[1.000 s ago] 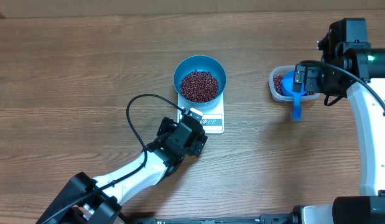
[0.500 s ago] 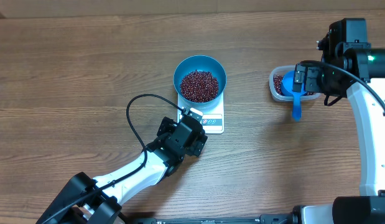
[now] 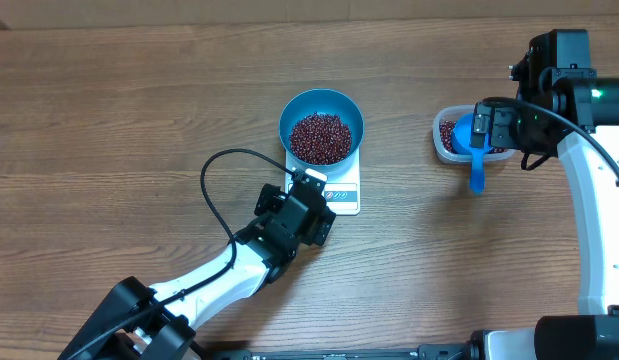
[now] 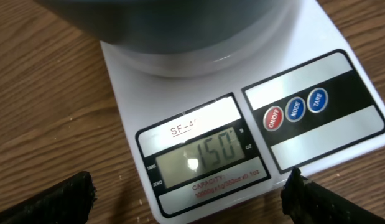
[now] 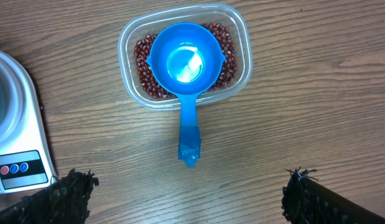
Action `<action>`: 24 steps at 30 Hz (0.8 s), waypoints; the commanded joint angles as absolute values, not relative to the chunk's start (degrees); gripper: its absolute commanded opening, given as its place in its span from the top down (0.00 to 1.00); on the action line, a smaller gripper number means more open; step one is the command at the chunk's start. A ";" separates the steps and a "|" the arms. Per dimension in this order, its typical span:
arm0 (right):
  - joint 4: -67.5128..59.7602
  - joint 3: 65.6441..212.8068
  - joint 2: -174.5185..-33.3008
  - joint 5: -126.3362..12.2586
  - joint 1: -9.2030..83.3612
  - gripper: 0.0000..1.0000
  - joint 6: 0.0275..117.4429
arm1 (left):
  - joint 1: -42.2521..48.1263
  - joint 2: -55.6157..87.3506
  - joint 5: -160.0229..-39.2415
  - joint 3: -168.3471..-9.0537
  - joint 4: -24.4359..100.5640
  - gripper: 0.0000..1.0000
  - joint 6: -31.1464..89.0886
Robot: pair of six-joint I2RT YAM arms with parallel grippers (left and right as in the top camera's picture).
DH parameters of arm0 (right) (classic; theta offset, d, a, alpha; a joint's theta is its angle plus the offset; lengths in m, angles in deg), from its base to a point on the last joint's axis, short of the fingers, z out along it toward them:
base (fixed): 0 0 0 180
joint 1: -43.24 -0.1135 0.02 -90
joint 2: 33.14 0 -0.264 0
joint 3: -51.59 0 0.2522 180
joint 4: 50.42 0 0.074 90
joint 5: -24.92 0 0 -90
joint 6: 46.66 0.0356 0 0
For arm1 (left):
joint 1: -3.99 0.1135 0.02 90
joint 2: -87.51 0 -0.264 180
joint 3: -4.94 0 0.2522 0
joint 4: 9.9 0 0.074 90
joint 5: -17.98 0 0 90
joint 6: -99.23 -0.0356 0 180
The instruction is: Scoop item into bowl and weigh 150g on scale
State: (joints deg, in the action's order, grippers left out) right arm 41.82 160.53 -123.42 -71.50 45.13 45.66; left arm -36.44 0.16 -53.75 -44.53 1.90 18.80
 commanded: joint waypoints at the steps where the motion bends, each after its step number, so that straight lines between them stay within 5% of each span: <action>1: 41.47 161.75 -122.83 -71.83 45.20 0.00 44.77 | -34.34 -0.10 -52.55 -44.88 1.68 0.00 23.71; 24: 41.47 161.75 -122.83 -71.85 45.20 0.00 44.77 | -28.29 0.23 -63.11 -51.43 1.97 0.00 22.29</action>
State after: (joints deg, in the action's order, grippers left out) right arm 41.82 160.53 -123.42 -71.48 45.13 45.64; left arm -28.37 0.16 -61.03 -49.90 1.90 24.13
